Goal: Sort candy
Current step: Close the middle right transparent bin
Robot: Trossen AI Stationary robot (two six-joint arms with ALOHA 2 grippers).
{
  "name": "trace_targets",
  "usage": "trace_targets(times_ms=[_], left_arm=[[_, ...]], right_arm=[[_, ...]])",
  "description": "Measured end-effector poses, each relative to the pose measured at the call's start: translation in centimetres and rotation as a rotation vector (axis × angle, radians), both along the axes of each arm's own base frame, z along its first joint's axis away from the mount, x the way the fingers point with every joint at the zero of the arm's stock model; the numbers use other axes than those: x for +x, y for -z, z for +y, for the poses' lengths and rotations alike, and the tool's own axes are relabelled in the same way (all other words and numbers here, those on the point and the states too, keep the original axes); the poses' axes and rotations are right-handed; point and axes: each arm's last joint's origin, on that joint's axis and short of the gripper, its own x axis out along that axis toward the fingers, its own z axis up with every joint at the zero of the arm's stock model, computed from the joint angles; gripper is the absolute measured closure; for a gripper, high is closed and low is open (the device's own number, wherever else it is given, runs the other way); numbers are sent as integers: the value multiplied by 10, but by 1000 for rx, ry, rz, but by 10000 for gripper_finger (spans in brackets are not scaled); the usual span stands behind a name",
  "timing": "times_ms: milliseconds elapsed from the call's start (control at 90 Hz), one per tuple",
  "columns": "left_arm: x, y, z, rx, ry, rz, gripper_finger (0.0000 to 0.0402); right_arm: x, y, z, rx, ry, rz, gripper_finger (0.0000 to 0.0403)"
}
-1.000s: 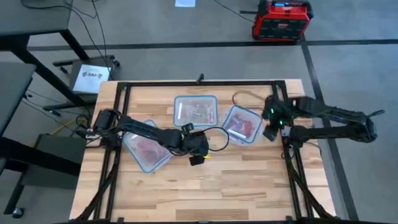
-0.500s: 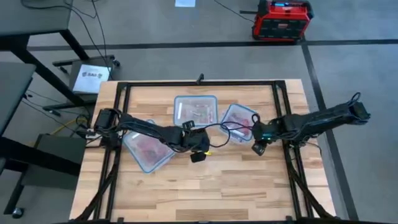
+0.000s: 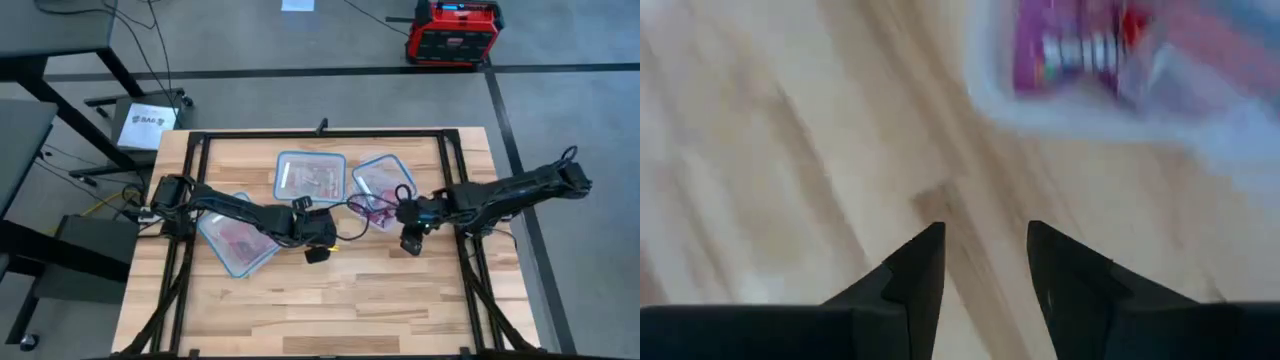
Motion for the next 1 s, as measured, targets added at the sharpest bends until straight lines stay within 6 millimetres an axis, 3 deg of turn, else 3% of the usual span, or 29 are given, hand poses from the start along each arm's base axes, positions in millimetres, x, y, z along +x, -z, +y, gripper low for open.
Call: trace_targets(times_ms=[178,289,367,467,600,722,867,1000], left_arm=[[7,-4,-2,-39,16,-76,283],[24,1,-6,-129,86,-190,283],[37,16,-8,-139,98,-246,283],[50,36,-10,-156,89,-303,283],[62,57,-12,-171,74,-369,283],[71,71,-9,-157,59,-424,283],[76,84,2,-157,32,-441,283],[77,86,12,-148,11,-440,283]], right_arm=[[-6,-43,-16,-205,75,-131,271],[-4,-58,-47,-396,229,-173,271],[1,-62,-80,-473,279,-170,271],[2,-52,-125,-492,347,-93,271],[-13,-34,-188,-515,503,14,271],[-26,-10,-231,-378,555,8,271],[-26,20,-248,-245,508,56,271],[-18,31,-249,-192,466,58,271]])
